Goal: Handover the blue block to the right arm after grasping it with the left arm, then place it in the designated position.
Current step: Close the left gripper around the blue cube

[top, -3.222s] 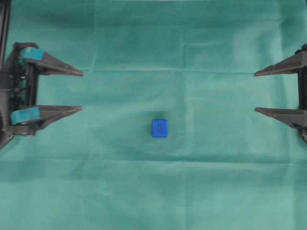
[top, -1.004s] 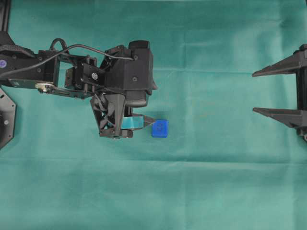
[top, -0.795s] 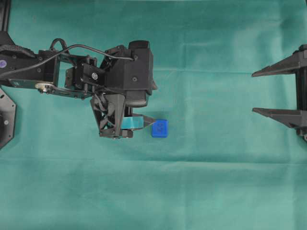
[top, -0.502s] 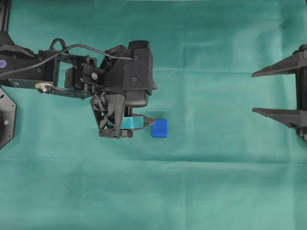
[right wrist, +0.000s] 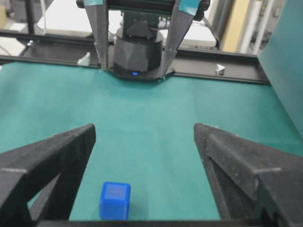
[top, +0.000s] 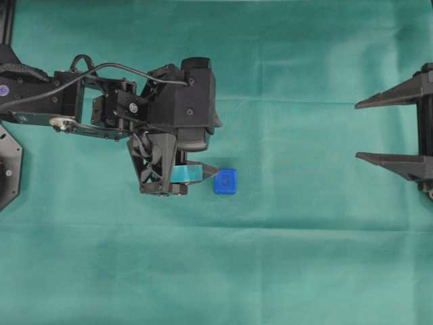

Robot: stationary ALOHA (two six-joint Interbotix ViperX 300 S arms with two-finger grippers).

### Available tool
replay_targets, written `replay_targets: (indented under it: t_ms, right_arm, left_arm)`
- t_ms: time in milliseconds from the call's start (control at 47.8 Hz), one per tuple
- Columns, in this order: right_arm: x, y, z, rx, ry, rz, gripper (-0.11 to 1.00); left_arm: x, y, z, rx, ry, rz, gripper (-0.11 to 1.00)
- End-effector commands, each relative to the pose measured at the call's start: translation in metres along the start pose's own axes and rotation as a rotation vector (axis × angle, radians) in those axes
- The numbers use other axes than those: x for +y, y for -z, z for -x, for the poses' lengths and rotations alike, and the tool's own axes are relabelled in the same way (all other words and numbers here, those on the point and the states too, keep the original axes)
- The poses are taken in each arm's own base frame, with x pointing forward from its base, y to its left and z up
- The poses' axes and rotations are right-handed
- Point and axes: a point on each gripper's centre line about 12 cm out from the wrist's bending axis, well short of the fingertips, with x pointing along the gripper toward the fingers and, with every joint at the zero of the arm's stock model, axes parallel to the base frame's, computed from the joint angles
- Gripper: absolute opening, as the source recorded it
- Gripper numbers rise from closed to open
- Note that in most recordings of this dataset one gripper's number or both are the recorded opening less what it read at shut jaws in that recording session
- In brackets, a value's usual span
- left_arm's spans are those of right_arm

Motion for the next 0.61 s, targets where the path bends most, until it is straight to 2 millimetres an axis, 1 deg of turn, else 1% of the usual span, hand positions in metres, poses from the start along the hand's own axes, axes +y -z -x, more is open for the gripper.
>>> replay_targets:
  t_ms: [0, 146, 418, 586]
  right_arm:
    - [0.0, -0.01, -0.003, -0.022, 0.0, 0.0, 0.94]
    - [0.0, -0.01, -0.003, -0.022, 0.0, 0.0, 0.94]
    - [0.0, -0.009, -0.003, -0.015, 0.0, 0.0, 0.94]
    - [0.0, -0.008, -0.003, -0.005, 0.003, 0.0, 0.94]
  left_arm:
    - [-0.002, -0.009, 0.006, -0.037, 0.002, -0.005, 0.99]
    - [-0.004, -0.004, -0.004, -0.014, 0.006, -0.007, 0.99]
    - [-0.006, 0.01, -0.033, 0.021, 0.01, -0.006, 0.99]
    - [-0.007, 0.034, -0.062, 0.035, 0.011, -0.005, 0.99]
